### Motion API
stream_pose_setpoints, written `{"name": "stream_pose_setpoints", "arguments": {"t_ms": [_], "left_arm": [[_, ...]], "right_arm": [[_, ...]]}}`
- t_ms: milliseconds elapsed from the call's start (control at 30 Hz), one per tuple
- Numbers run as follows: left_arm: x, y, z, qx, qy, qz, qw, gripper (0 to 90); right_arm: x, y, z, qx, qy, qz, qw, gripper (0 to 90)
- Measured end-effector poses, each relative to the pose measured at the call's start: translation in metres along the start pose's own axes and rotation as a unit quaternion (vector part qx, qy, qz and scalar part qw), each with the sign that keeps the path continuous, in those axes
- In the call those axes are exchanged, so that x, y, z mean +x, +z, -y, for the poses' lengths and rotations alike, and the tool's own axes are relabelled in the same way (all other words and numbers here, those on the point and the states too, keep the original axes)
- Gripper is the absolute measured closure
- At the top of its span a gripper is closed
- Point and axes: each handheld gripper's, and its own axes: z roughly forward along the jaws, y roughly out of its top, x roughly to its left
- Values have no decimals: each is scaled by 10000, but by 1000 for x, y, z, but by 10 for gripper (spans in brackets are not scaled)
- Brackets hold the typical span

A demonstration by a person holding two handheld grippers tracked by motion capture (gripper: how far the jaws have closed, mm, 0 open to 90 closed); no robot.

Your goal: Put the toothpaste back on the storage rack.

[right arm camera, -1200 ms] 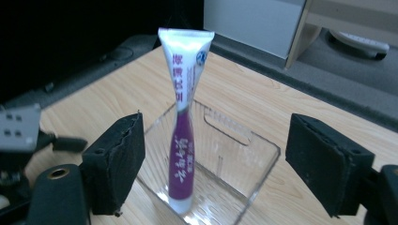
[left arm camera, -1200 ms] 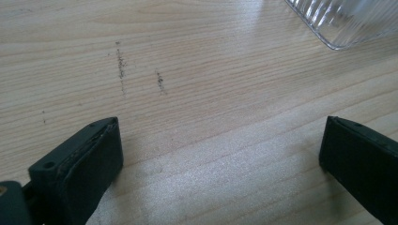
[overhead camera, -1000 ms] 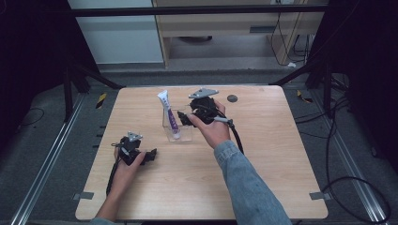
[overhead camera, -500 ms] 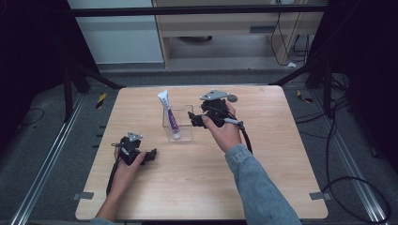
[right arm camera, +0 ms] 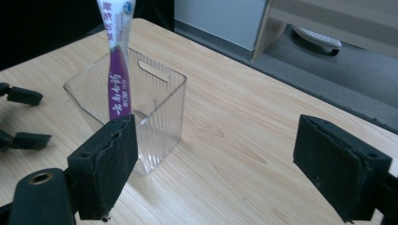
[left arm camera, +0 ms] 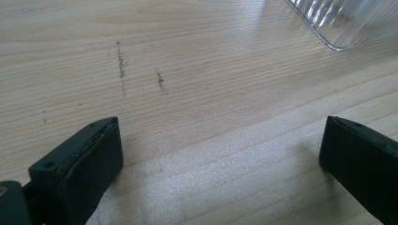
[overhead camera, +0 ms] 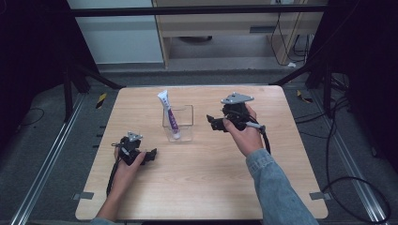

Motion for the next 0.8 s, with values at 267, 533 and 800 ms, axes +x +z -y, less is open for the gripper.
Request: {"name": "stream_pose_setpoints", "arguments": {"t_ms": [267,533,800], "left_arm": [[0,0,0,5,5,-4,10000,0],[0,0,0,2,-1,-4,10000,0],[0,0,0,2,-1,-7,10000,0]], "right_arm": [[-18,-11,19,170,117,122,9997,145],[-41,-25,40,214,344,396,9984,154],[-57,-31,62,393,558,473,9965,156]]}}
